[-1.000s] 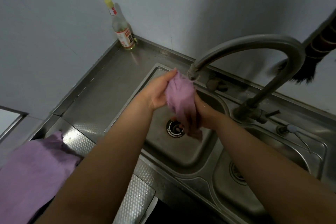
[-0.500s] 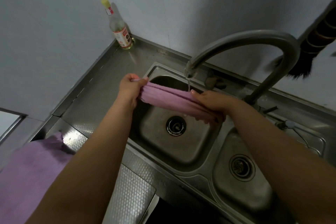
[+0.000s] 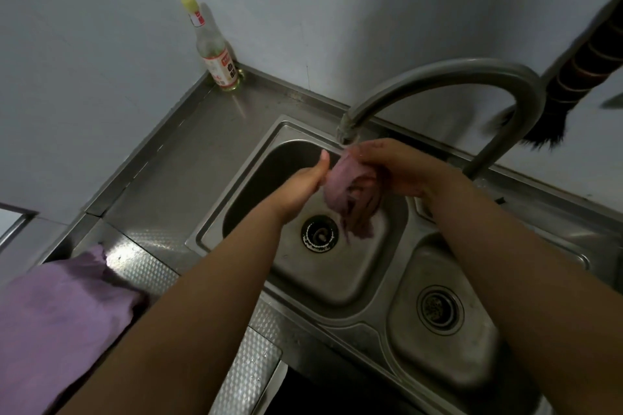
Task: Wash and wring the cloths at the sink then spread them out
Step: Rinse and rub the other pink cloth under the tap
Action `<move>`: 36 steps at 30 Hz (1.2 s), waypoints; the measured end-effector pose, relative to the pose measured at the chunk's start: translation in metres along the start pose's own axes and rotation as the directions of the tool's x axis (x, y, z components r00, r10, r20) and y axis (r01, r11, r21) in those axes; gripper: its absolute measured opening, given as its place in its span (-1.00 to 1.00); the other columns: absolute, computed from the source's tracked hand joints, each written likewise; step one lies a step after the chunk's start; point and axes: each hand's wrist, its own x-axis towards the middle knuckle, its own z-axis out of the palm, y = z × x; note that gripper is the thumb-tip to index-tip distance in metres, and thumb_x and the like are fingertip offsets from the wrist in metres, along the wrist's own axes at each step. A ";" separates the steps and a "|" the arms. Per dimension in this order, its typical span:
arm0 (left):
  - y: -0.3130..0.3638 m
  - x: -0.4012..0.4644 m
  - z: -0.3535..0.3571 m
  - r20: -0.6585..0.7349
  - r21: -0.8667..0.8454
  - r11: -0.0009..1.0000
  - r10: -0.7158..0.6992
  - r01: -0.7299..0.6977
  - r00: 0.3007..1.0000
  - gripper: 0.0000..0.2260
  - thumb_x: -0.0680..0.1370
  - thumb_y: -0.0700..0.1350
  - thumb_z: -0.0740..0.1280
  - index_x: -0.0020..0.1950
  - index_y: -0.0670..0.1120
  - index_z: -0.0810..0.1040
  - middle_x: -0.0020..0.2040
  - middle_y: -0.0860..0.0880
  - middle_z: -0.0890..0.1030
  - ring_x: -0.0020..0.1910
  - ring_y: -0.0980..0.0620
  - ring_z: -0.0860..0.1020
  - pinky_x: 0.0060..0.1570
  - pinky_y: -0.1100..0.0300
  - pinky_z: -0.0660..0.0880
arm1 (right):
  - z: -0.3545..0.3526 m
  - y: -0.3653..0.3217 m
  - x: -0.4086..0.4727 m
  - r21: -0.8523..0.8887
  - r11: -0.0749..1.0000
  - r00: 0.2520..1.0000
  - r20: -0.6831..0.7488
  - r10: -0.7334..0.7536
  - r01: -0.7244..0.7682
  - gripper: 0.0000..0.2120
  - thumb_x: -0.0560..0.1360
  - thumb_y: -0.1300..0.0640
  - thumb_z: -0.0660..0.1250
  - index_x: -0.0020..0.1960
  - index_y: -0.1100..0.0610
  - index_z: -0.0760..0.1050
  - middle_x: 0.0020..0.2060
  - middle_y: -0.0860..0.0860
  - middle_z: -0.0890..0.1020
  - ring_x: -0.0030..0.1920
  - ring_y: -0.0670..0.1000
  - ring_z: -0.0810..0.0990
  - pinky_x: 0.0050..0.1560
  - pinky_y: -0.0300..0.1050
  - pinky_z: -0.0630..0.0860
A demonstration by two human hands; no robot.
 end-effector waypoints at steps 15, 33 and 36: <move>-0.005 -0.024 -0.061 0.035 0.082 0.997 -0.009 0.006 0.999 -0.78 0.56 0.04 0.31 0.08 -0.06 0.61 -0.03 -0.08 0.67 -0.05 -0.07 0.63 0.05 0.05 0.54 | -0.004 0.005 -0.004 -0.237 0.971 0.910 -0.398 -0.115 0.019 -0.84 0.59 0.06 0.24 0.01 0.11 0.54 -0.32 -0.05 0.59 -0.39 -0.11 0.48 -0.56 -0.29 0.32; 0.032 0.018 0.046 -0.518 -0.454 0.891 -0.236 -0.030 0.822 -0.77 0.64 -0.09 0.18 -0.11 -0.15 0.54 -0.24 -0.15 0.55 -0.28 -0.07 0.54 -0.18 0.07 0.51 | 0.062 0.032 0.037 -0.462 0.880 0.738 -0.632 -0.237 -0.113 -0.69 0.57 0.11 0.11 -0.28 0.17 0.48 -0.20 0.25 0.62 -0.11 0.20 0.60 -0.11 -0.06 0.48; 0.027 0.016 0.059 -0.452 -0.406 0.909 -0.290 0.095 0.843 -0.64 0.64 -0.02 0.16 -0.32 -0.10 0.45 -0.48 -0.06 0.45 -0.50 0.01 0.42 -0.46 0.23 0.37 | 0.046 0.031 0.048 -0.367 0.919 0.679 -0.712 -0.179 -0.142 -0.68 0.53 0.15 0.12 -0.37 0.16 0.45 -0.22 0.27 0.62 -0.12 0.25 0.62 -0.04 0.17 0.54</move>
